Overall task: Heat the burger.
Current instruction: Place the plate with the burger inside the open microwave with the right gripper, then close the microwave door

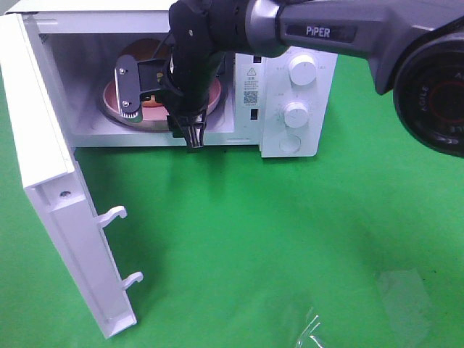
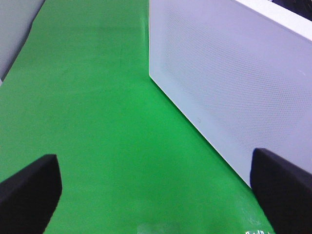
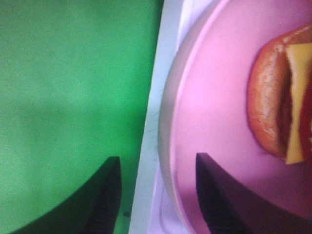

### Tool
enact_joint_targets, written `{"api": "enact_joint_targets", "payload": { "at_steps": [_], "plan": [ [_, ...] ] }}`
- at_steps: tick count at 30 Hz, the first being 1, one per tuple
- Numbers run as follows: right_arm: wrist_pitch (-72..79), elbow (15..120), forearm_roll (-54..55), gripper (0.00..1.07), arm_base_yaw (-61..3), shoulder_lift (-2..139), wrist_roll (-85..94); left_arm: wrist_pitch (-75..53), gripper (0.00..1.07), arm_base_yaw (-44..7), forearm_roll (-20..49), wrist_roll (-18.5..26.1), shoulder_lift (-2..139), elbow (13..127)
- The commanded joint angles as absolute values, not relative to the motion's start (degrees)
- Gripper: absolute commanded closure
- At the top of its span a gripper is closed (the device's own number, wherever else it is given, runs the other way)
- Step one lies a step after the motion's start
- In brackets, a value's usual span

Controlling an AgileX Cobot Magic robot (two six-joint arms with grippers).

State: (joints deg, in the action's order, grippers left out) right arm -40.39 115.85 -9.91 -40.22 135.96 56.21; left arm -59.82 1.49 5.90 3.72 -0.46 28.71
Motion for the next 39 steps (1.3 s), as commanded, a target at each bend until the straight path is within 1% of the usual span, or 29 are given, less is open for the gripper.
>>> {"api": "enact_joint_targets", "payload": {
  "at_steps": [1, 4, 6, 7, 8, 11, 20, 26, 30, 32, 35, 38, 39],
  "plan": [
    [-40.5, 112.9, -9.6, 0.56, -40.3, 133.2, 54.8, -59.7, 0.09, 1.5, 6.2, 3.6, -1.4, 28.6],
    [-40.0, 111.0, -9.7, 0.53, -40.3, 131.8, 54.8, -59.7, 0.09, 1.5, 6.2, 3.6, -1.4, 28.6],
    [-39.1, 108.2, -9.9, 0.47, -40.3, 130.1, 54.8, -59.7, 0.09, 1.5, 6.2, 3.6, -1.4, 28.6],
    [-39.1, 108.2, -9.9, 0.47, -40.3, 130.1, 54.8, -59.7, 0.09, 1.5, 6.2, 3.6, -1.4, 28.6],
    [-39.1, 106.5, -9.9, 0.44, -40.3, 129.0, 54.8, -59.7, 0.09, 1.5, 6.2, 3.6, -1.4, 28.6],
    [-39.2, 104.3, -9.9, 0.42, -40.3, 127.3, 54.4, -59.7, 0.09, 1.5, 6.2, 3.6, -1.4, 28.6],
    [-39.2, 99.9, -11.3, 0.41, -40.3, 122.8, 47.0, -59.7, 0.09, 1.5, 6.2, 3.6, -1.4, 28.6],
    [-39.2, 96.5, -11.7, 0.41, -40.3, 119.8, 45.7, -59.7, 0.09, 1.5, 6.2, 3.6, -1.4, 28.6],
    [-38.5, 92.8, -11.8, 0.41, -40.3, 117.0, 43.5, -59.7, 0.09, 1.5, 6.2, 3.6, -1.4, 28.6],
    [-37.4, 88.6, -11.8, 0.41, -40.3, 114.1, 40.0, -59.7, 0.09, 1.5, 6.2, 3.6, -1.4, 28.6],
    [-37.1, 87.4, -11.8, 0.41, -40.3, 113.1, 39.0, -59.7, 0.09, 1.5, 6.2, 3.6, -1.4, 28.6],
    [-35.1, 82.7, -11.8, 0.41, -40.3, 109.4, 34.4, -59.7, 0.09, 1.5, 6.2, 3.6, -1.4, 28.6],
    [-35.1, 82.7, -11.8, 0.41, -40.3, 109.4, 34.4, -59.7, 0.09, 1.5, 6.2, 3.6, -1.4, 28.6]
  ]
}}
